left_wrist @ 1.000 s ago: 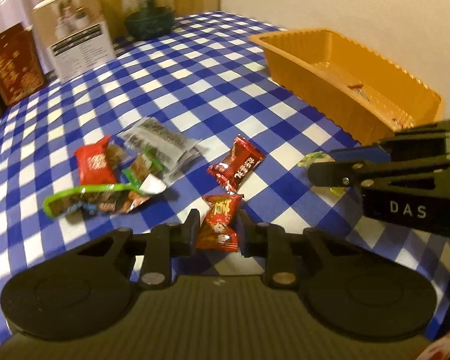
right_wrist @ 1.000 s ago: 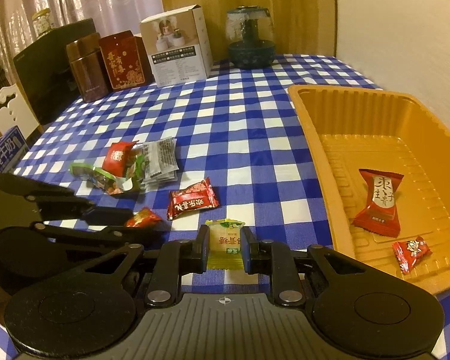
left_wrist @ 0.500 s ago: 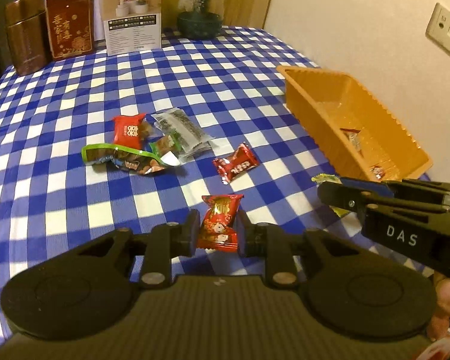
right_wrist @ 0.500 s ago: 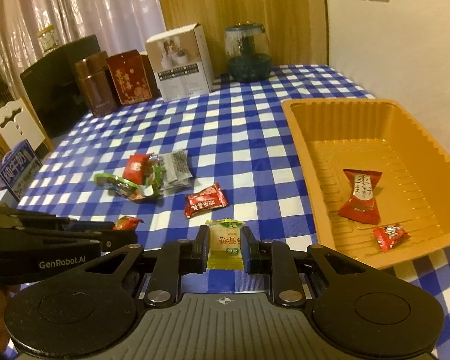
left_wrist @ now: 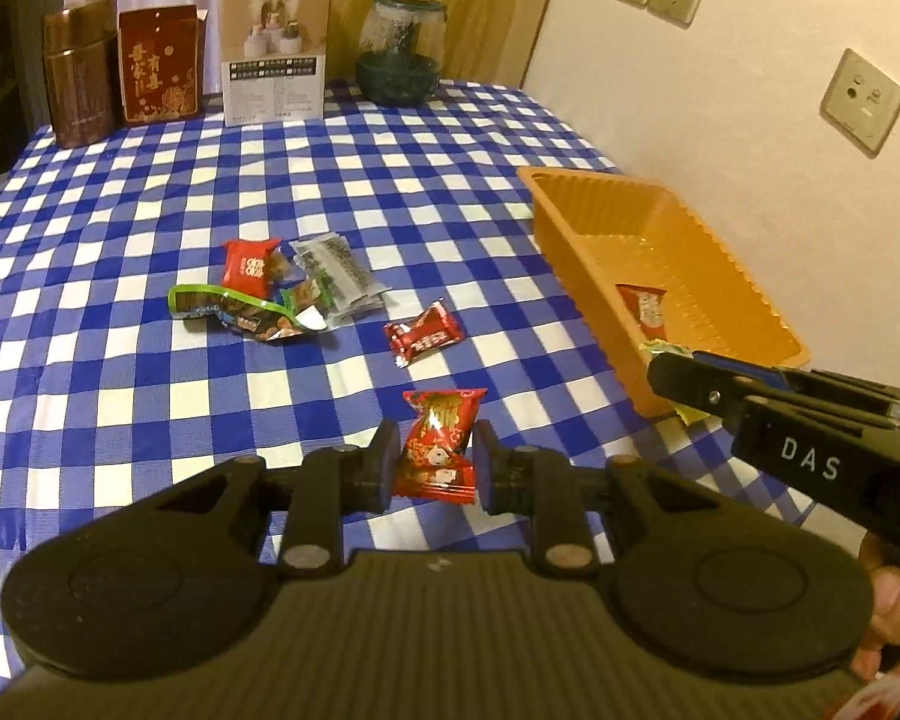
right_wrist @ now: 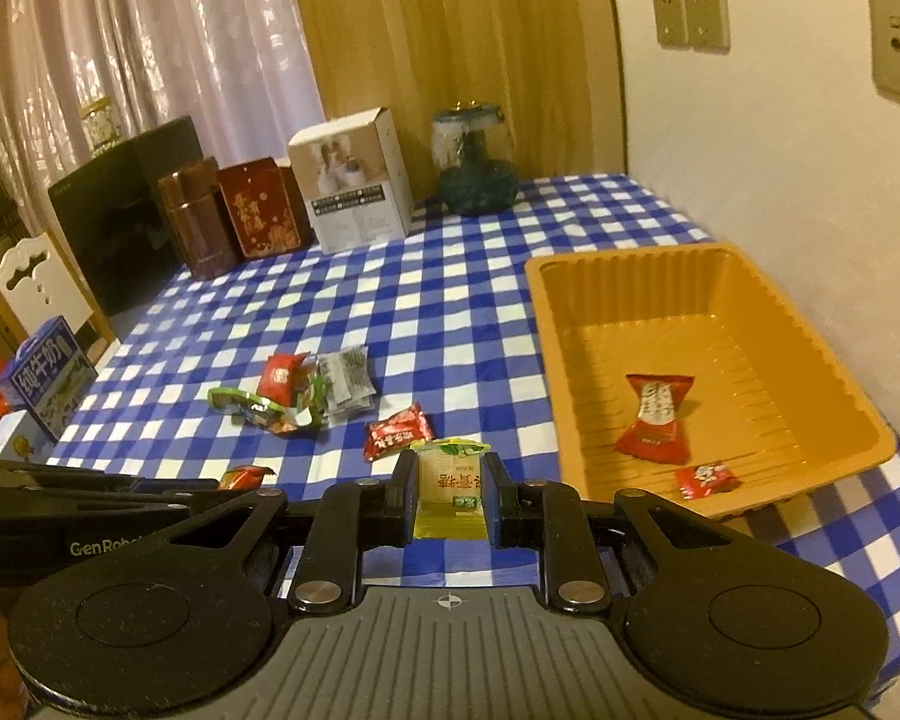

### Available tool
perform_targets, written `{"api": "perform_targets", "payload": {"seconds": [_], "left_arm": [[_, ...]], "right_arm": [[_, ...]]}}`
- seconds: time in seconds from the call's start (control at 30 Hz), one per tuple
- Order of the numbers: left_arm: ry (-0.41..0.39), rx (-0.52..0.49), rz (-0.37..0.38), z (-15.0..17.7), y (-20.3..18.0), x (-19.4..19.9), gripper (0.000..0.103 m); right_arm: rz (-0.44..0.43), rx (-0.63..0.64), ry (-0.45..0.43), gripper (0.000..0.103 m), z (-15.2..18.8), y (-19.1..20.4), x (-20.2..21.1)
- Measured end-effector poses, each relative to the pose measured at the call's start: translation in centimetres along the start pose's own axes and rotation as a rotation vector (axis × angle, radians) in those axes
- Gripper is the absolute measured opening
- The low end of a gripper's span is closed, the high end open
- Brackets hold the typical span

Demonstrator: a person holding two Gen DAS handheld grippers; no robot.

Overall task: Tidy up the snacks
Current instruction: 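Carry both candies into the orange tray and open the left then right tool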

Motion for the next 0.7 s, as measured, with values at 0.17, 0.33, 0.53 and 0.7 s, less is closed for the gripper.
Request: {"api": "perform_targets", "payload": {"seconds": [0.17,0.33,0.53,0.7], "left_arm": [[-0.010,-0.008,0.000,-0.2,-1.1,0.7,0.023],[-0.020,-0.011,0.008,-0.6,-2.2,1.2,0.023],[-0.026,-0.022,0.037,-1.4,-4.6,0.8,0.023],[-0.027,-0.026,0.073,-2.4,-7.2,-0.2,0.023]], "right_arm": [[0.009,-0.006,-0.012,0.022,-0.1,-0.8,1.2],[0.031,-0.017,-0.023,0.022,-0.2,-2.0,2.2],[0.074,-0.050,-0.035,0.022,-0.7,-4.5,3.0],[0.115,-0.076,-0.038,0.022,-1.2,-7.4,3.3]]}}
Point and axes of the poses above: each gripper's, at about its wrist camera, not at the fingertips, and x roughly against the way its jaws point, y to its left, z to its underside, the point moved 10 cm from there along -x, roughly the way its jaws point, and after that the axes turned 3 degrees about z, right-handed, at the moved point
